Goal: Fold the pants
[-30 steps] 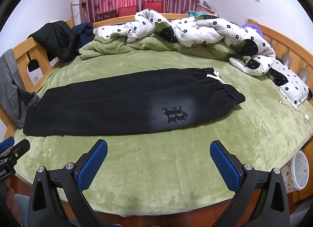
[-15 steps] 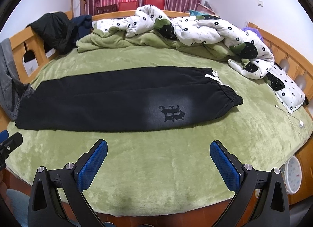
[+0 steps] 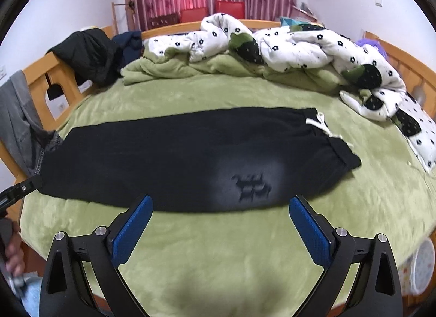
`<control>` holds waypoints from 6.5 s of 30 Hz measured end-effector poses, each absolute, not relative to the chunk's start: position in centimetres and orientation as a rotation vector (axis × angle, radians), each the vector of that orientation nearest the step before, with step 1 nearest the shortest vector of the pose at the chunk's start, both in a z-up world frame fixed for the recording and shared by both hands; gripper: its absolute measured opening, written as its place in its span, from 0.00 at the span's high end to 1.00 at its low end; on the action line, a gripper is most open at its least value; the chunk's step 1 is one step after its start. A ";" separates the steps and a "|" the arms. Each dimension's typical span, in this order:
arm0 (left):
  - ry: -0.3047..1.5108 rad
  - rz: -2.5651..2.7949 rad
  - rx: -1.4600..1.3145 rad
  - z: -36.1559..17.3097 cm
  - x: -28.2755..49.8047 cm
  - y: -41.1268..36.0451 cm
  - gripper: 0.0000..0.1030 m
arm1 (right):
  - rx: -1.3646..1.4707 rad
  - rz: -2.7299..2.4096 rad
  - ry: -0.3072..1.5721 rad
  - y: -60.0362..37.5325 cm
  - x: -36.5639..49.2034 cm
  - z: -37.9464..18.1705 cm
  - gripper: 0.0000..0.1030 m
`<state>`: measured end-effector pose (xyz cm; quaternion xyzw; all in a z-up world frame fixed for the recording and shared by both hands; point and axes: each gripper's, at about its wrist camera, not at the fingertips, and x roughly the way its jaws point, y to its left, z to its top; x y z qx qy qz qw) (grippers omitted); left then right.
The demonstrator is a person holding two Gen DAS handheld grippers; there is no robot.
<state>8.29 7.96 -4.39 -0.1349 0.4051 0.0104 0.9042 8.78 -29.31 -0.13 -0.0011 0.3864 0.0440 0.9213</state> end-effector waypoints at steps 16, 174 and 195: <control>0.806 0.057 -0.779 -18.2 10.6 19.8 0.05 | 0.383 0.004 0.950 -43.4 16.4 -15.7 0.30; 0.781 -0.066 -0.713 -17.9 4.0 22.2 0.30 | 0.498 0.006 0.800 -37.9 10.7 -6.1 0.43; 0.731 0.067 -0.852 -19.2 7.1 23.5 0.91 | 0.526 0.104 0.813 -32.6 10.9 -4.4 0.43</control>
